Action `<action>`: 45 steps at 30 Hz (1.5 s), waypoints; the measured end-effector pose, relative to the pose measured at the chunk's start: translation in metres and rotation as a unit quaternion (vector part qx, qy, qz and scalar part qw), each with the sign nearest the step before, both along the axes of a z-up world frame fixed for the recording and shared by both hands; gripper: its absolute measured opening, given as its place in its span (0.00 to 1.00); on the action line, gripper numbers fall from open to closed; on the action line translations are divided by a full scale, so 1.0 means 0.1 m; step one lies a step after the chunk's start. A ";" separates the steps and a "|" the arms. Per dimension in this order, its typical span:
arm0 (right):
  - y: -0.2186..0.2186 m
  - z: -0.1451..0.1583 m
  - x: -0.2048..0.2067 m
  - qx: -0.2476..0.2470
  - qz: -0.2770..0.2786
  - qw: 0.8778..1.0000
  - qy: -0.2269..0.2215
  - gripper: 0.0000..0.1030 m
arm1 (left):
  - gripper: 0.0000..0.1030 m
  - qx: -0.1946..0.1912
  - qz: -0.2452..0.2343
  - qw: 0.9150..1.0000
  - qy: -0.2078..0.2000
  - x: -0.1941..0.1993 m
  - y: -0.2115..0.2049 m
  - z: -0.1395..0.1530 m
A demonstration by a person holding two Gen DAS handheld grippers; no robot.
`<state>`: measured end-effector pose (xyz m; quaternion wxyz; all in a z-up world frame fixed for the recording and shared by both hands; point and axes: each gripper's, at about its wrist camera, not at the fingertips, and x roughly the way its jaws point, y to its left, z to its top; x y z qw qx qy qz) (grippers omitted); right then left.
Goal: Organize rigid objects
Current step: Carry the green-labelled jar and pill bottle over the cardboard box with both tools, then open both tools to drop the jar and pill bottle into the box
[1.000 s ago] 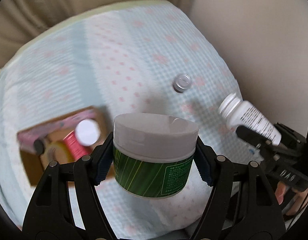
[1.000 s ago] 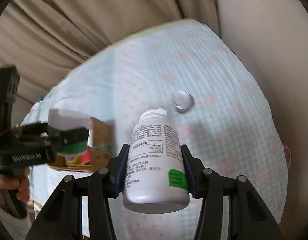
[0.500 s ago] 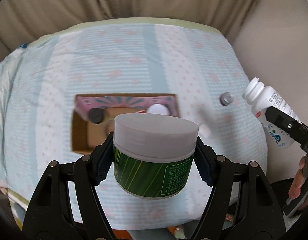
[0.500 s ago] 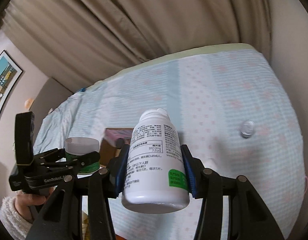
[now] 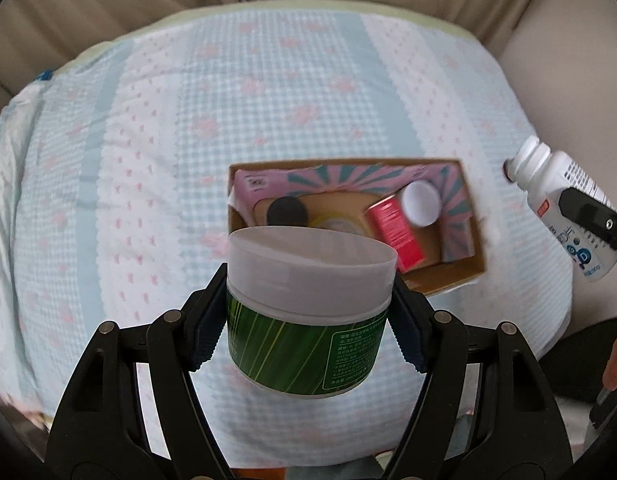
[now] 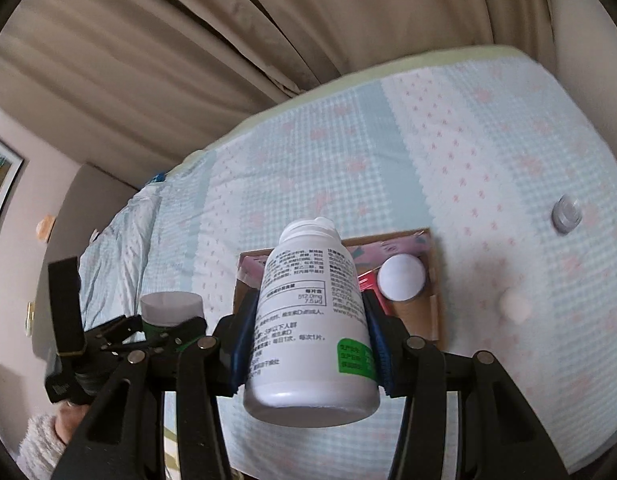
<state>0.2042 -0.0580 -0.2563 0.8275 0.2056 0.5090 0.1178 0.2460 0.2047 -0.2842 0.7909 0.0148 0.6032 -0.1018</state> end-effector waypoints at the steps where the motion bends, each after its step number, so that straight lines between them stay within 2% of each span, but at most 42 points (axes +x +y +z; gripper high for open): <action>1: 0.06 -0.06 0.03 0.001 -0.003 1.000 0.005 0.45 | 0.67 0.001 -0.006 1.000 0.004 0.03 0.02 -0.07; 7: 0.39 -0.52 0.27 -0.005 -0.008 0.999 0.037 0.45 | 0.67 0.001 -0.028 0.999 0.031 0.19 0.08 -0.58; 16: 0.57 -1.23 0.59 -0.016 0.014 0.996 0.085 0.45 | 0.67 0.001 -0.026 0.997 0.068 0.34 0.05 -1.21; 21: 0.58 -1.49 0.70 -0.012 0.013 0.994 0.104 0.45 | 0.67 0.018 -0.043 0.996 0.075 0.38 -0.02 -1.33; 25: 0.58 -1.58 0.76 -0.021 0.006 0.994 0.106 0.45 | 0.68 0.013 -0.055 0.995 0.077 0.42 -0.08 -1.33; 26: 0.57 -1.60 0.77 -0.021 -0.001 0.994 0.107 0.48 | 0.78 0.006 -0.063 0.995 0.077 0.41 -0.09 -1.33; 27: 0.56 -1.62 0.79 -0.017 -0.007 0.994 0.109 0.50 | 1.00 0.011 -0.071 0.995 0.074 0.40 -0.11 -1.32; 28: 0.54 -1.64 0.80 -0.011 -0.013 0.994 0.111 0.60 | 1.00 0.008 -0.079 0.994 0.072 0.38 -0.13 -1.31; 29: 0.52 -1.66 0.82 -0.011 -0.018 0.993 0.118 0.82 | 1.00 0.009 -0.084 0.994 0.071 0.36 -0.16 -1.30; 31: 0.48 -1.68 0.80 -0.030 -0.023 0.990 0.136 1.00 | 1.00 0.010 -0.089 0.993 0.071 0.30 -0.18 -1.29; 35: 0.43 -1.71 0.68 -0.042 -0.014 0.987 0.153 1.00 | 1.00 -0.009 -0.080 0.994 0.069 0.19 -0.14 -1.25; 45: 0.40 -1.56 0.44 -0.049 -0.024 0.990 0.130 1.00 | 1.00 -0.011 -0.070 0.996 0.053 -0.01 -0.05 -1.06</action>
